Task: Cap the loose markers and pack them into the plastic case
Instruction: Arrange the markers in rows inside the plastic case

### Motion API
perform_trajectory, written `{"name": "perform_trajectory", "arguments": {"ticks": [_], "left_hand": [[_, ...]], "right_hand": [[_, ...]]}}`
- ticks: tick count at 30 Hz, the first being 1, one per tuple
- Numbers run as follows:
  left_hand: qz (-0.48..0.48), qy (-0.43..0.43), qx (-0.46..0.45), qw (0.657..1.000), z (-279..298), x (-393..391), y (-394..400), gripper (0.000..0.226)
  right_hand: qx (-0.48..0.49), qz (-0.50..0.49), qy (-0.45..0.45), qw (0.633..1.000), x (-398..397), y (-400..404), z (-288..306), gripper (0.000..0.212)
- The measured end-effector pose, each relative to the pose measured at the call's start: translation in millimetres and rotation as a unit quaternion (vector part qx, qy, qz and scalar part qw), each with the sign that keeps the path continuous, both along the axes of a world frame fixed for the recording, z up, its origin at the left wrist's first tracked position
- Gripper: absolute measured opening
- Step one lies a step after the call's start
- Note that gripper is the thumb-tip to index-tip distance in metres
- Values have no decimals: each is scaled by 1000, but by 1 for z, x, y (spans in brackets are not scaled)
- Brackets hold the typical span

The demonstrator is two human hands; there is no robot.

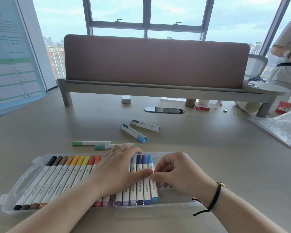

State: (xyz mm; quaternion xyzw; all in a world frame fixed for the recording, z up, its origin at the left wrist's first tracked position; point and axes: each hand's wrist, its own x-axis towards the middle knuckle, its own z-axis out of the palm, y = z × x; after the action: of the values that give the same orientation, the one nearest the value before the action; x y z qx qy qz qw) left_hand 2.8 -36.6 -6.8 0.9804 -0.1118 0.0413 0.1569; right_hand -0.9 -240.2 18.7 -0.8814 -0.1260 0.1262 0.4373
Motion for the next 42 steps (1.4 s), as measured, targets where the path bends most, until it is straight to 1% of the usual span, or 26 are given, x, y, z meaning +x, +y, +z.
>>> {"name": "perform_trajectory", "arguments": {"ticks": [7,13,20,25,26,29,32,35,39,42], "left_hand": [[0,8,9,1000,1,-1,-1,76],[6,18,5,1000,2,0,-2,75],[3,20,3,1000,3,-1,-2,74],[3,33,4,999,3,-1,-1,80],[1,37,4,999,3,-1,-1,79],[-4,48,3,999,4,-2,1,76],[-2,46,3,999,3,-2,3,77],[-3,44,-2,999,2,-3,5,78],[3,33,-16,999,2,-3,5,77],[4,42,-22,999,3,-1,6,79]], "right_hand": [[2,6,15,1000,2,-1,0,16],[-12,6,3,1000,2,0,0,17],[8,12,2,1000,2,-2,-2,17],[9,21,34,999,7,-3,4,19],[3,9,23,1000,13,-2,6,20],[-28,-43,-72,996,41,8,12,17],[-79,-24,-142,986,73,32,16,10],[-132,-7,-169,977,106,64,13,9],[-226,-13,-190,955,142,99,2,17],[-272,-13,-206,940,157,113,-6,15]]}}
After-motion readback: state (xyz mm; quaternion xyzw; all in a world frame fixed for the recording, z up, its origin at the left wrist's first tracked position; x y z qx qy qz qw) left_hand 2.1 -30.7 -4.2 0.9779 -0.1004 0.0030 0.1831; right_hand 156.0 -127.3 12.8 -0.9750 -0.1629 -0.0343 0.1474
